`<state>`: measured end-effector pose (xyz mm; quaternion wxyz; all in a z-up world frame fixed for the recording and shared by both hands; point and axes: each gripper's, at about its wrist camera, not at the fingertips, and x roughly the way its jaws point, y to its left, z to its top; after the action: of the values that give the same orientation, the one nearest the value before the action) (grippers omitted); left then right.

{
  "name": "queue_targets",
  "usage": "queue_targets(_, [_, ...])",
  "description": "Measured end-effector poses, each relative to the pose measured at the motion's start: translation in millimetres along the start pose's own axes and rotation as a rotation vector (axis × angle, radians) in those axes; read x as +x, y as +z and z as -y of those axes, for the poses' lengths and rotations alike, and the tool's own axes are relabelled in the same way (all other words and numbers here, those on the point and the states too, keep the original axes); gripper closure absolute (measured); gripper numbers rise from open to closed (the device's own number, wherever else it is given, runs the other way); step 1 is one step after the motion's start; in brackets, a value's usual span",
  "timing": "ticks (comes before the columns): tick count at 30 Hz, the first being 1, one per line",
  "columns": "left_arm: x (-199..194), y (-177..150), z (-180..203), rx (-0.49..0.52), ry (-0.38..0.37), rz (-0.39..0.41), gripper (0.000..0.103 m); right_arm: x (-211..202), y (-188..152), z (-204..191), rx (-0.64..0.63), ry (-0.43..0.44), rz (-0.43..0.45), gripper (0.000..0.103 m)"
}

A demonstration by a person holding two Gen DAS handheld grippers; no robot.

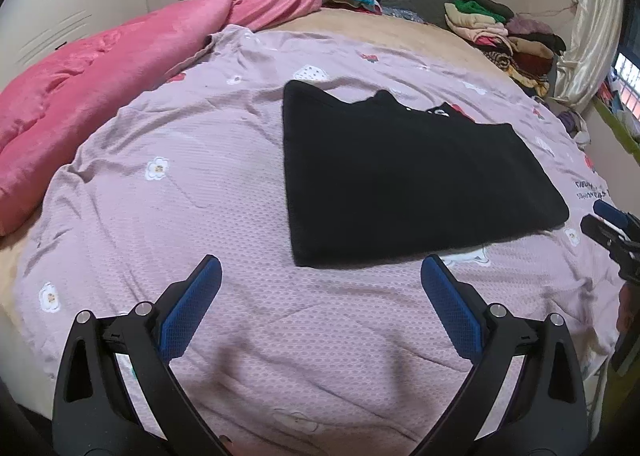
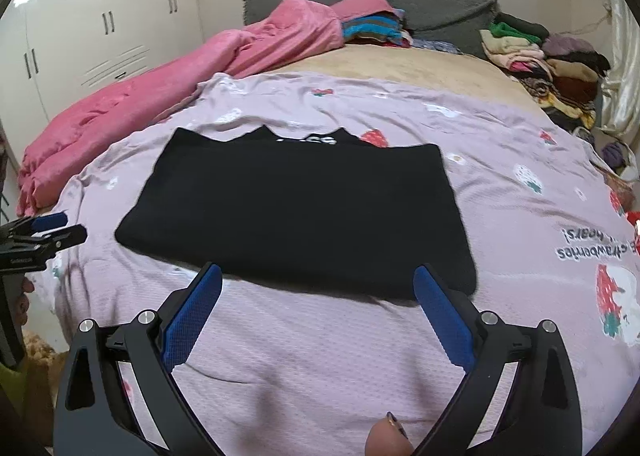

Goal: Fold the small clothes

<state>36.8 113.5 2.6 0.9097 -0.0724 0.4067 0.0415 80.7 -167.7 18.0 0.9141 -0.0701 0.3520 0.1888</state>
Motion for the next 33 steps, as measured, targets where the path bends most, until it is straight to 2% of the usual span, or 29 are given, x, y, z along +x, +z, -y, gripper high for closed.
queue_targets(15, [-2,10,-33,-0.058,0.065,0.023,0.01,16,11,-59,-0.119,0.078,-0.002,0.007])
queue_targets(26, [17,33,-41,-0.029,0.102,0.018,0.01,47,10,-105,-0.216,0.122,-0.029,0.006])
queue_targets(33, [36,46,-43,-0.019,0.118,0.005,0.01,67,9,-131,-0.294,0.118,-0.044,0.006])
